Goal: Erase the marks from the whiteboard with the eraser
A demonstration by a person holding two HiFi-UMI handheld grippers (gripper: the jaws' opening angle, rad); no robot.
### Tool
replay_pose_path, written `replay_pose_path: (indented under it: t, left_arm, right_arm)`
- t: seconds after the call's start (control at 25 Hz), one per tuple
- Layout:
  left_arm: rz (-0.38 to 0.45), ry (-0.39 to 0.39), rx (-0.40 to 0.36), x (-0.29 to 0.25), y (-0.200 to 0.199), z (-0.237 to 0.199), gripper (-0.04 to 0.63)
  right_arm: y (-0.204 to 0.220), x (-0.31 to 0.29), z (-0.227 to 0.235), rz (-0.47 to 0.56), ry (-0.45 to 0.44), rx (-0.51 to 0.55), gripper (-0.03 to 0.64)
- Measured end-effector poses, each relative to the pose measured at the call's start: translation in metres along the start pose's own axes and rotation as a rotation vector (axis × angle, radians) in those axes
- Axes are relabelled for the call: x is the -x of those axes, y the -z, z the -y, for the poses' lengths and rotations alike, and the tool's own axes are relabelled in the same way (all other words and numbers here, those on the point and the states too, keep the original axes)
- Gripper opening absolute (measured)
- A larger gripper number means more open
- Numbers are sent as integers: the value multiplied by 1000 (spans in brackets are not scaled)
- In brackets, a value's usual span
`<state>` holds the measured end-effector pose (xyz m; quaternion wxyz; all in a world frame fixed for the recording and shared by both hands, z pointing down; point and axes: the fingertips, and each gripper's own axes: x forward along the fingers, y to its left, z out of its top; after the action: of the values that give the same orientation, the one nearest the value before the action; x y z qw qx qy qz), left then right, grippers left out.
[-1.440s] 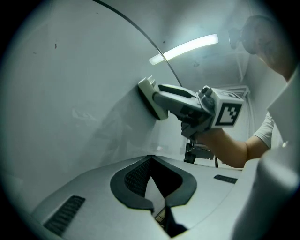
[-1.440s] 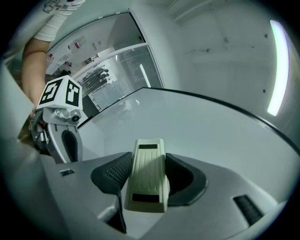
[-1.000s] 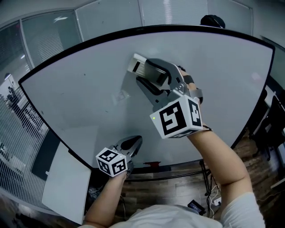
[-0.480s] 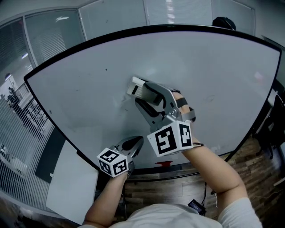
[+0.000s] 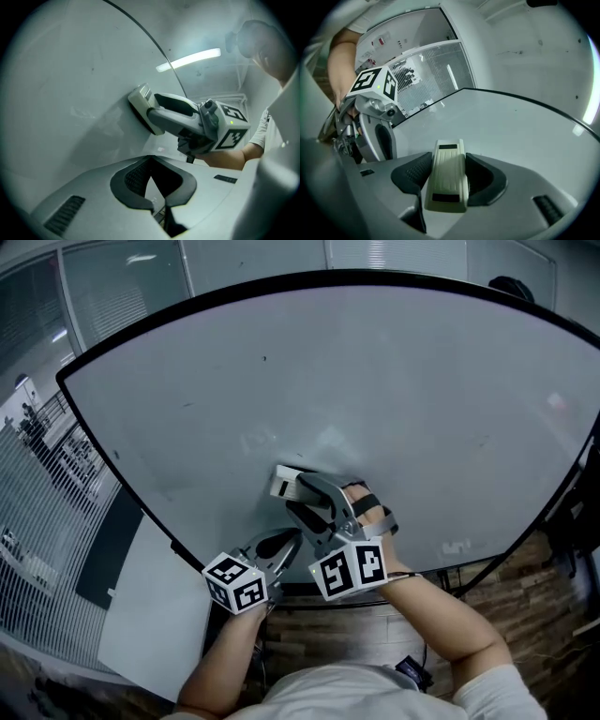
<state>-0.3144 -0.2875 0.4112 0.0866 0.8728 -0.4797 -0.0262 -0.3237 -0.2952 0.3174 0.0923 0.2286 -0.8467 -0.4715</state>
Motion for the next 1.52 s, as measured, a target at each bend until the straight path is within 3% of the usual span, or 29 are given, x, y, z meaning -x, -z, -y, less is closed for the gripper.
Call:
replay_pose_path:
  t: [0.16,0.56,1.0,1.32,1.52]
  left_arm:
    - [-15,-7,45,9,18,-3,8]
    - [-19,-16,9,-1,19,15,8]
    - [19,46,40,-43,33,92,6]
    - [68,-10,2,-80,40,135,8]
    - [89,-38,11,-97,46,159,8]
  right_arm:
    - [11,-5,-35,-12,-62,-29,232]
    - [5,30,-21,49,-80,-142,232]
    - [50,131,-25,82,-76,-426,232]
    - [113,191,-10,61,-11,-671,230]
    - [126,213,-8,89,-19,-741,230]
